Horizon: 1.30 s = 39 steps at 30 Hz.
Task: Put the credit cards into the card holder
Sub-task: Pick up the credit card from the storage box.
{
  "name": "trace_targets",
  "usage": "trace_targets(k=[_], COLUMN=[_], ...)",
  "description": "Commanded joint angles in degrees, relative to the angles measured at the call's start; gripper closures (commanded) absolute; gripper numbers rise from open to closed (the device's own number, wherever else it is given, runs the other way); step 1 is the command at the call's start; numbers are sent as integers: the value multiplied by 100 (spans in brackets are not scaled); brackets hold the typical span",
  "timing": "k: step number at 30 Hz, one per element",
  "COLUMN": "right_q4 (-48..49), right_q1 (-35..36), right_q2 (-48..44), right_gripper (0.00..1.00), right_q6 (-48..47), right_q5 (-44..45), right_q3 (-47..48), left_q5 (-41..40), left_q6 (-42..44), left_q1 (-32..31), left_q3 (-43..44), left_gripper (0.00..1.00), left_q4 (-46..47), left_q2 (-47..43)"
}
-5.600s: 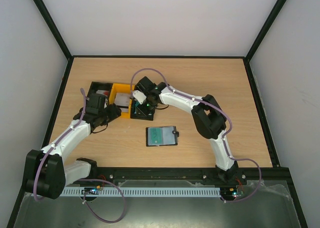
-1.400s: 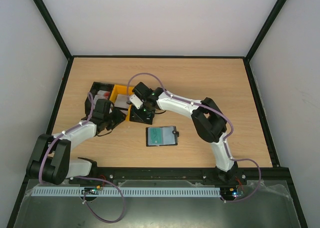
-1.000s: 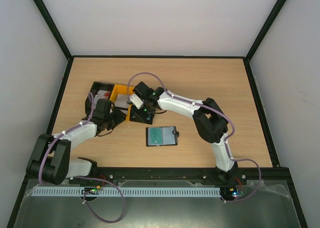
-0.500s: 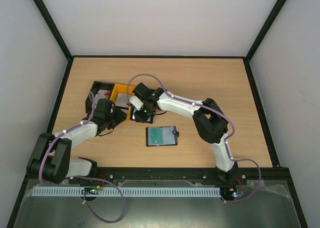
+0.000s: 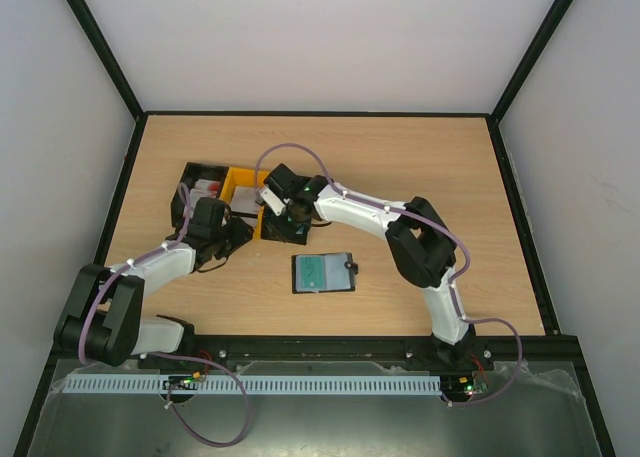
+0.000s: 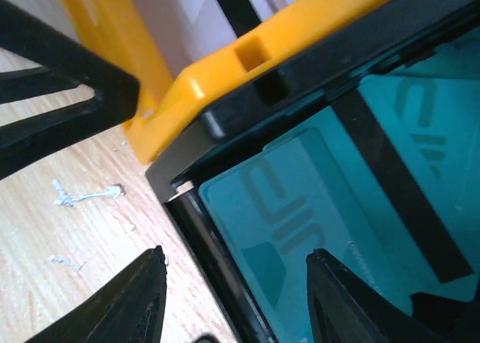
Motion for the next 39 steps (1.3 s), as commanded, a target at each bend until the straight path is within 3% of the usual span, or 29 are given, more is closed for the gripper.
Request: trace_targets(k=[1,9,13,39], right_q4=[169,-120,-246,-277], right_q1=[-16,-16,-16,-374], right_q2=[21,382,592,122], right_gripper=[49,36,35,65], right_q6=[-60,-375,-392,-250], right_q5=[406,168,52,-945], right_q3=[50,251,363,35], left_q5=[-88,-70,-70,-79], left_q6=[73,90,97,93], left_q1=[-22,-20,-17,-47], left_q3=[24,26,26,76], left_gripper=[51,51,51,51], left_q4=[-132,-141,-141,-92], left_q2=[65,105,126,291])
